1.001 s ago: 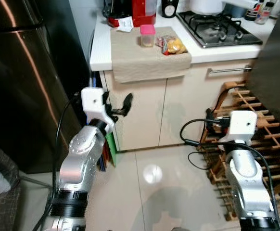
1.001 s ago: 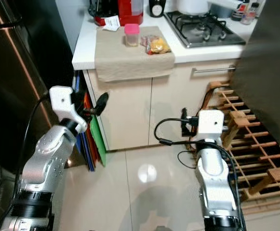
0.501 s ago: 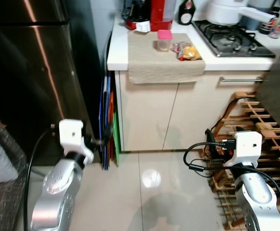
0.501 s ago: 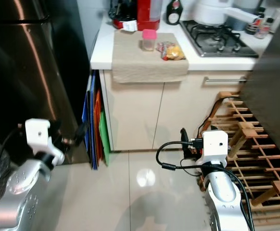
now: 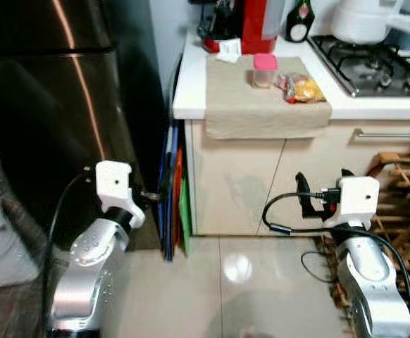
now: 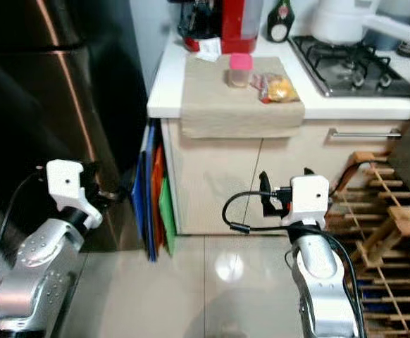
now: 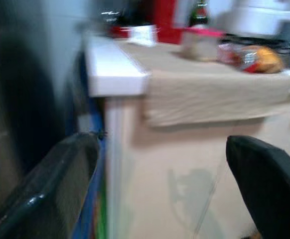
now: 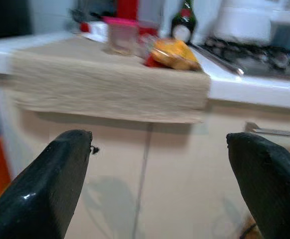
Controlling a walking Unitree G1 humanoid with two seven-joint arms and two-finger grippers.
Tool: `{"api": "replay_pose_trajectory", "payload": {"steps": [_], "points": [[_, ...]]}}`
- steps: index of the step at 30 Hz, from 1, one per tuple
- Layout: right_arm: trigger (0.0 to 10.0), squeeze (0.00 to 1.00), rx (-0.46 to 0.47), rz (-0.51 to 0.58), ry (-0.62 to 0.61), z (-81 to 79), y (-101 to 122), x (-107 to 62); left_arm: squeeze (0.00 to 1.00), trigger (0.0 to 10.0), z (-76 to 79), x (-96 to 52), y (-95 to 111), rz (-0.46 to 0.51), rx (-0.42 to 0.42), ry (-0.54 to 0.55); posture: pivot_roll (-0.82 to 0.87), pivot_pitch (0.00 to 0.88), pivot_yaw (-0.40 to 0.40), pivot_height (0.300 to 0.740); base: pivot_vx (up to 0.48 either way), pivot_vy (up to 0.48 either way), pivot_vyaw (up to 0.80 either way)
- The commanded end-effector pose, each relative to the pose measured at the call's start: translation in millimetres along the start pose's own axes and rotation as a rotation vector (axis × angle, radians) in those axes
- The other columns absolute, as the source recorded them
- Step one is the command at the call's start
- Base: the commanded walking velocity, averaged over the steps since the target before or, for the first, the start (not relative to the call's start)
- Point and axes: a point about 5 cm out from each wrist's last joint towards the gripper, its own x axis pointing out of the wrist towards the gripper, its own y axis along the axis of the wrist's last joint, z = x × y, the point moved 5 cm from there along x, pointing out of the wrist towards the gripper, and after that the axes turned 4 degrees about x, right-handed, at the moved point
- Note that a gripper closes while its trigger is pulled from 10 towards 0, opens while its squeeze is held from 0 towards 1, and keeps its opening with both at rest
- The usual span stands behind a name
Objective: Restocking fridge
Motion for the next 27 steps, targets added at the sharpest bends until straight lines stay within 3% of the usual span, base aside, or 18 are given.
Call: {"api": "replay_pose_trajectory", "payload": {"steps": [1, 12, 17, 27], "points": [[10.0, 0.0, 0.004, 0.018, 0.017, -7.3, 4.7, 3.1, 0.0, 10.0, -13.7, -1.4, 3.5, 0.002, 0.04, 0.032, -0.12, 0.0, 0.055, 0.74, 0.435, 0.0, 0.0], [10.0, 0.0, 0.004, 0.063, 0.004, -12.3, 14.1, 6.0, 0.0, 10.0, -16.2, 8.0, 21.3, 0.056, 0.085, 0.008, -0.13, 0.0, 0.071, 0.74, 0.434, 0.0, 0.0], [10.0, 0.0, 0.007, 0.067, -0.002, -13.0, 14.4, 7.4, 0.0, 10.0, -12.1, 13.3, 24.8, 0.066, 0.101, -0.009, -0.13, 0.0, 0.073, 0.74, 0.0, 0.0, 0.0], [10.0, 0.0, 0.001, 0.104, -0.011, -11.3, 24.2, 10.3, 0.0, 10.0, -7.5, 19.0, 27.4, 0.088, 0.091, -0.027, -0.14, 0.0, 0.075, 0.74, 0.222, -0.398, 0.0]]}}
